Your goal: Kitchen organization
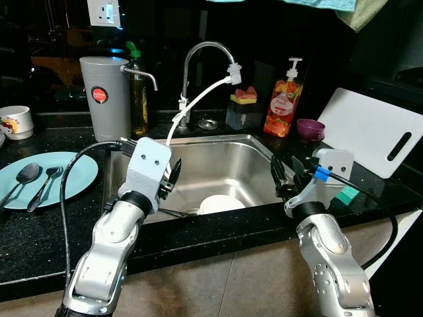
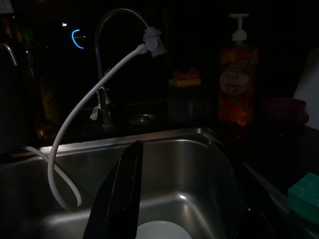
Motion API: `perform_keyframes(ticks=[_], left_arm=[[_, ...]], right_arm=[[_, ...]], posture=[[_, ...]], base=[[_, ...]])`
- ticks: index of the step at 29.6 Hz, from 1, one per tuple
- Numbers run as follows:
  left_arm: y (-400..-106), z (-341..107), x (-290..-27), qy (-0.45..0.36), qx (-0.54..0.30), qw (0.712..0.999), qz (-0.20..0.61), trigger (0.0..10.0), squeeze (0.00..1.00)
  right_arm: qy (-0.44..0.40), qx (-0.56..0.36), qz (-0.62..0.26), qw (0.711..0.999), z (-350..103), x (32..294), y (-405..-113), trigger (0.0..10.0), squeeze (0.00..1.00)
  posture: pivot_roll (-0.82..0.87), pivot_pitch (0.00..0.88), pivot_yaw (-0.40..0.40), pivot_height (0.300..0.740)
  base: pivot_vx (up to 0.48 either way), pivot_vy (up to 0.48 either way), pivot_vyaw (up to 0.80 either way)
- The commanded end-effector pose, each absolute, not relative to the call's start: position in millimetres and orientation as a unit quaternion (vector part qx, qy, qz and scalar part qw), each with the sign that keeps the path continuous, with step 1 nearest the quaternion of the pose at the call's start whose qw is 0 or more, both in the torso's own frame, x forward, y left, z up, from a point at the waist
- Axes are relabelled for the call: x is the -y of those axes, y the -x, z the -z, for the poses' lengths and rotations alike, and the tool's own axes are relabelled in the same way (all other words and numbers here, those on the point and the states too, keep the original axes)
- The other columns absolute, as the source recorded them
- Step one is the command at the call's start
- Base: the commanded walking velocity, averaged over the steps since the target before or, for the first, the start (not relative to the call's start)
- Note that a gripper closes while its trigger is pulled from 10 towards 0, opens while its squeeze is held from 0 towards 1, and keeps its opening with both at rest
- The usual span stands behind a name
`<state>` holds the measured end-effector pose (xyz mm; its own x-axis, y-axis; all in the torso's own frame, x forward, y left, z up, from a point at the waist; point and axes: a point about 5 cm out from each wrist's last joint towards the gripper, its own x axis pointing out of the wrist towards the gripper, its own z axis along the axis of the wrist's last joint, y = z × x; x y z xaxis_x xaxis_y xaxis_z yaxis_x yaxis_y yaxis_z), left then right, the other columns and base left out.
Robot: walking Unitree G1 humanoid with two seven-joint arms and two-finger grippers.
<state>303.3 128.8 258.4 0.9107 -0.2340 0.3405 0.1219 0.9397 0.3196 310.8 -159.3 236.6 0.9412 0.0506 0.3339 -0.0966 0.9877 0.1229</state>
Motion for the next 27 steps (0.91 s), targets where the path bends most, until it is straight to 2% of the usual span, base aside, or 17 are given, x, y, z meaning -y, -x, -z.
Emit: perform_keyframes(ticks=[1,27], left_arm=[[-304.4,-258.9,-125.3,-0.152,0.190,0.965,0.097,10.0,0.00],[-305.0,-258.5,-125.8,-0.151,0.191,0.965,0.097,10.0,0.00]], right_arm=[[-0.065,0.171,-0.033,0.983,-238.0,160.6,-310.4,10.0,0.00],[-0.065,0.171,-0.032,0.983,-237.5,160.9,-310.8,10.0,0.00]], posture=[[0.17,0.020,-0.103,0.740],[0.17,0.020,-0.102,0.740]], base=[[0.000,0.000,0.00],[0.000,0.000,0.00]])
